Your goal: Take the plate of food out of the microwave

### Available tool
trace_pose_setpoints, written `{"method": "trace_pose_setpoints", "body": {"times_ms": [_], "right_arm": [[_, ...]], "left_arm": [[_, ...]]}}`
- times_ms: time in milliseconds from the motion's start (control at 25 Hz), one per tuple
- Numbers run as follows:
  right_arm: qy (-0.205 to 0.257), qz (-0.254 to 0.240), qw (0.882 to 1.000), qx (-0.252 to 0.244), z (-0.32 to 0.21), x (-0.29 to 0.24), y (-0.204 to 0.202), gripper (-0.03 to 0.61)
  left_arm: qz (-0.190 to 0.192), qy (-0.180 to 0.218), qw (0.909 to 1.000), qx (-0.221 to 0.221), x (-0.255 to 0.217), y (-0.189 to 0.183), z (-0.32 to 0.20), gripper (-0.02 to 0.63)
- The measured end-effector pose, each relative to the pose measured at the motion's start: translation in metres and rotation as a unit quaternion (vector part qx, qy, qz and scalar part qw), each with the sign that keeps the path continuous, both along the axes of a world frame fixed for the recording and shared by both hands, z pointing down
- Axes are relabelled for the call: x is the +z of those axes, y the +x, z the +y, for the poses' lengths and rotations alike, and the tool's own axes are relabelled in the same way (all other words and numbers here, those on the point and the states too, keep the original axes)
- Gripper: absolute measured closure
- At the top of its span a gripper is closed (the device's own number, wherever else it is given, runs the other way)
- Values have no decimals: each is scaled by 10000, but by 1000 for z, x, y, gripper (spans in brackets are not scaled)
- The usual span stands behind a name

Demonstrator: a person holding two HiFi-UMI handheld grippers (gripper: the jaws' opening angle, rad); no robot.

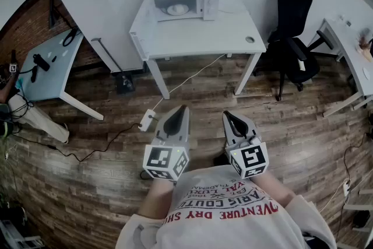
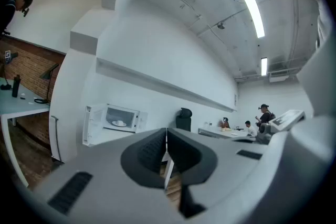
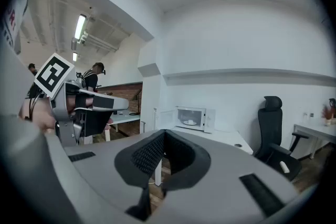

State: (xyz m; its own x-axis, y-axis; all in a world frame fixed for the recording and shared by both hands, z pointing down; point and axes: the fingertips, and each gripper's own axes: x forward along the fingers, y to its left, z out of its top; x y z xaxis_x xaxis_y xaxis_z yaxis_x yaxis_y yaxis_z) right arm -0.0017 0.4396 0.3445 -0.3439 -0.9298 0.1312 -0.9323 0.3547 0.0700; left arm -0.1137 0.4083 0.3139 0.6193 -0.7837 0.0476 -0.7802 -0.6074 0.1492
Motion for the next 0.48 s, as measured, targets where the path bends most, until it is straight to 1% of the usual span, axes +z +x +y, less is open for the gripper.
{"method": "trace_pose_setpoints", "body": {"times_ms": [280,480], "right_arm": [[-113,-137,9998,66,0,8,7,575],[-122,-156,9997,133,-1,7,9,575]], "left_arm": [[-26,-43,10000,69,5,6,2,605],[-2,-34,10000,67,3,3,-4,604]]}}
